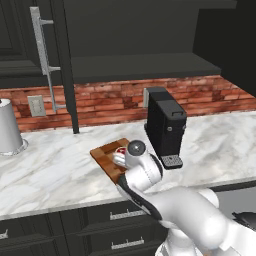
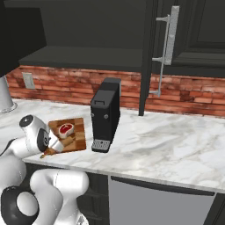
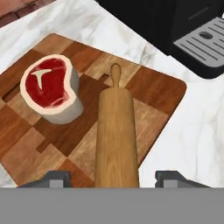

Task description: Open the cabinet, retrieve the rolling pin, and place it next to the meat on the cutting board to prepare for tenderizing.

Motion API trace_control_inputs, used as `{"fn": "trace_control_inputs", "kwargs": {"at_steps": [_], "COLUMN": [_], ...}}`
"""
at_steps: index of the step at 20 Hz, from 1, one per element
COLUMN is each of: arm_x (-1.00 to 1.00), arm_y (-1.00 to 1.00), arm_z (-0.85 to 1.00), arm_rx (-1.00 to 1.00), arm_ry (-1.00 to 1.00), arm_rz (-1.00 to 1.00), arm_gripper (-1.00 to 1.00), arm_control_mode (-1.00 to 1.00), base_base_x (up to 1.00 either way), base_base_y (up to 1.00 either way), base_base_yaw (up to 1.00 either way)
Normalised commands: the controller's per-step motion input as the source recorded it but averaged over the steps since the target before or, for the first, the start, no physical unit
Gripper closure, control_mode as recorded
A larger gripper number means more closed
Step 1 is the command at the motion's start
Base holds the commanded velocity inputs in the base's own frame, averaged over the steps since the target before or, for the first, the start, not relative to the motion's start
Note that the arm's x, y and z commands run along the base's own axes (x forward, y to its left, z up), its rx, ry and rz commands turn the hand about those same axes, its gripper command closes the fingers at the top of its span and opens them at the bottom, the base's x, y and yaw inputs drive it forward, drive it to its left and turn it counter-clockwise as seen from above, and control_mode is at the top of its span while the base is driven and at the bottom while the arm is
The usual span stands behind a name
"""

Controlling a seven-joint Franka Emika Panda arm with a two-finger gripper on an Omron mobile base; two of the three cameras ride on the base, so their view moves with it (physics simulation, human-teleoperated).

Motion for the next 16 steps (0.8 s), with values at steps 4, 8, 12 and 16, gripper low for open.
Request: {"fn": "trace_control_inputs", "kwargs": {"at_steps": [4,8,12,16], "arm_x": [0.02,-0.09,-0.48,-0.61], "arm_y": [0.00,0.00,-0.04,-0.25], "arm_z": [0.07,0.39,0.57,0.72], "arm_rx": [0.00,0.00,0.01,0.02], "arm_ry": [0.00,0.00,0.00,0.01], "arm_rz": [0.00,0.00,-0.01,-0.02], "arm_gripper": [-1.00,-1.00,-1.00,-1.00], "arm_control_mode": [-1.00,-1.00,-1.00,-1.00], "base_base_x": [0.00,0.00,0.00,0.00], "base_base_y": [0.00,0.00,0.00,0.00], "base_base_yaw": [0.00,0.00,0.00,0.00]}}
